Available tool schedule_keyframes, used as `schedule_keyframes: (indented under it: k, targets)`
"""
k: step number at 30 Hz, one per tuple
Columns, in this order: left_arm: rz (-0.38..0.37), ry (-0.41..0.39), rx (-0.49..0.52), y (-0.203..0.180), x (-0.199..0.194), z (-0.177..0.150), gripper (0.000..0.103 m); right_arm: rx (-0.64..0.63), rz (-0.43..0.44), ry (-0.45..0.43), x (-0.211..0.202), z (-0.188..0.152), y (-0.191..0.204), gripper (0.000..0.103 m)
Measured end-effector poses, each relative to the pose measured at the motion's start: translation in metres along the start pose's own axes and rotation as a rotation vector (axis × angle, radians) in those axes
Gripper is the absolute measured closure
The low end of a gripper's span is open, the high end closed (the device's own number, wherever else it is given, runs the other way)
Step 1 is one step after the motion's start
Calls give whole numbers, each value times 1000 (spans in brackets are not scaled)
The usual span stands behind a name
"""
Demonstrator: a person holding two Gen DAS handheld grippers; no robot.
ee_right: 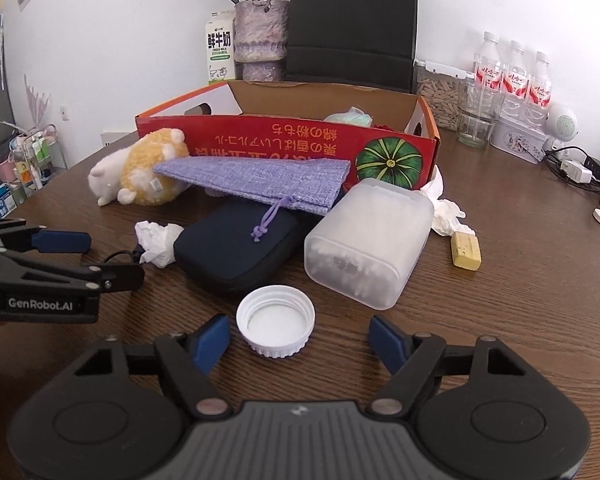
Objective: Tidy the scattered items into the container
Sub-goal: 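Grasp the short black cable with the left tool while the right tool grasps the white bottle cap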
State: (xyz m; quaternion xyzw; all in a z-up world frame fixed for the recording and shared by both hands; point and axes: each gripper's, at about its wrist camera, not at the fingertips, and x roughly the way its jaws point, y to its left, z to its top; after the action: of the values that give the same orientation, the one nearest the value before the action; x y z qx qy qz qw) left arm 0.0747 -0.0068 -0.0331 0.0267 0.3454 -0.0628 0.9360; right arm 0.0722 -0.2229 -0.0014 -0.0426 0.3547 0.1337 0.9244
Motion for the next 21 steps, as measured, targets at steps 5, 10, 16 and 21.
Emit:
schedule_keyframes:
  k: [5, 10, 16, 21]
  targets:
    - [-18, -15, 8, -1, -3, 1, 60, 1, 11, -9, -2, 0, -1, 48]
    - [-61, -21, 10, -4, -8, 0, 72, 24, 44, -19, -6, 0, -5, 64]
    - [-66, -24, 1, -4, -9, -1, 72, 32, 53, -28, -8, -1, -5, 64]
    - [-76, -33, 1, -2, -14, -1, 73, 36, 62, -40, -12, -1, -6, 64]
